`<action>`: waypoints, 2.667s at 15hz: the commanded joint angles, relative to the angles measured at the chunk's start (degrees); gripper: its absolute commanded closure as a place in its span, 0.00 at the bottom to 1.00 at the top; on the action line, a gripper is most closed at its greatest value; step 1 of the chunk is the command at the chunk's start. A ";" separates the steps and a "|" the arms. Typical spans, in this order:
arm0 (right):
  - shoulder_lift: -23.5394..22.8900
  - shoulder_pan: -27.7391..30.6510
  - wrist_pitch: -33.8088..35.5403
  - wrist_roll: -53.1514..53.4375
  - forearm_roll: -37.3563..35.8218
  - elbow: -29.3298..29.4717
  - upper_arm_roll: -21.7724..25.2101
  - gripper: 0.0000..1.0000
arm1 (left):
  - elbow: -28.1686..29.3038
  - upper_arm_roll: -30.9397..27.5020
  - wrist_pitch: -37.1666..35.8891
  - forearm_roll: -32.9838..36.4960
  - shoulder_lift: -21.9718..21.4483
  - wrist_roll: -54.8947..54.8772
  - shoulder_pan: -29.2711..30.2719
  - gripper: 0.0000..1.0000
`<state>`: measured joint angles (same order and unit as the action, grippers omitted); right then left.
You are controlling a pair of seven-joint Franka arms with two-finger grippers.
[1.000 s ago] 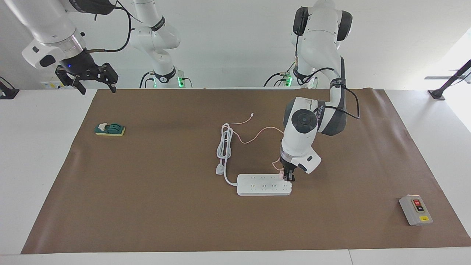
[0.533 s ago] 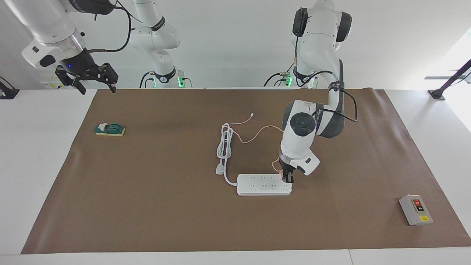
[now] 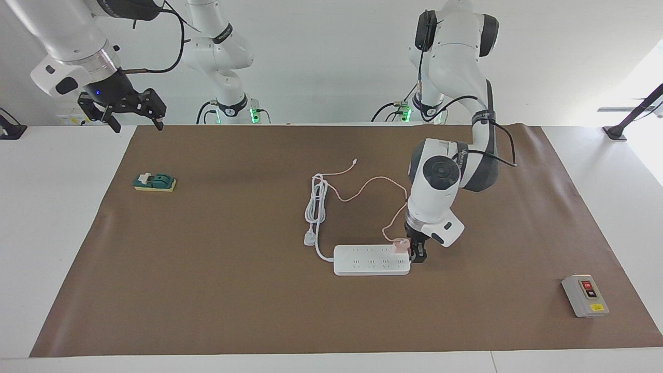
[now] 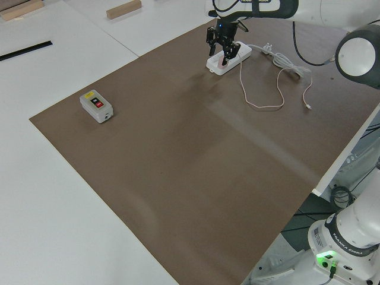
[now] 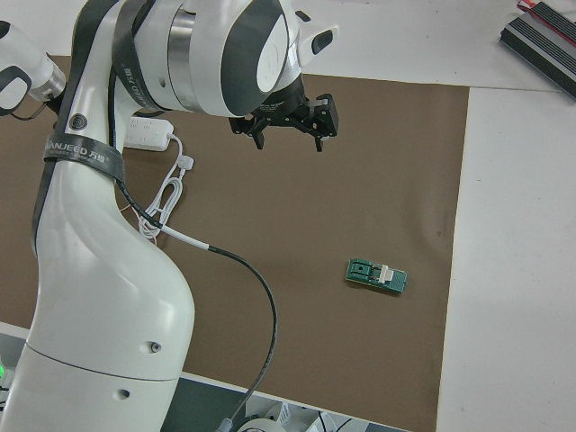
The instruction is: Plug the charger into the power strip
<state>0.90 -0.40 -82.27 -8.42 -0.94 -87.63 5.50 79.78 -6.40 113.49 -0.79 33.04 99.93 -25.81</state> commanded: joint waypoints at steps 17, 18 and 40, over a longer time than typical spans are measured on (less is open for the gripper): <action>1.12 0.23 0.18 -1.25 -0.20 -1.23 -0.14 0.00 | -0.94 -0.72 -16.36 0.70 -17.47 -90.32 20.62 0.00; 1.12 0.23 0.18 -1.25 -0.20 -1.23 -0.14 0.00 | -1.12 -0.81 -17.59 0.70 -18.26 -91.91 20.88 0.00; 1.12 0.84 0.18 -1.16 -0.20 -1.23 0.04 0.00 | 13.03 4.03 -20.24 0.17 -34.44 -94.83 21.50 0.00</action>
<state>0.90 -0.27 -82.27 -8.42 -0.94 -87.63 5.65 90.56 -2.37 92.48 -0.70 0.21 6.17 -4.51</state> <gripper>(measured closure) 0.000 0.000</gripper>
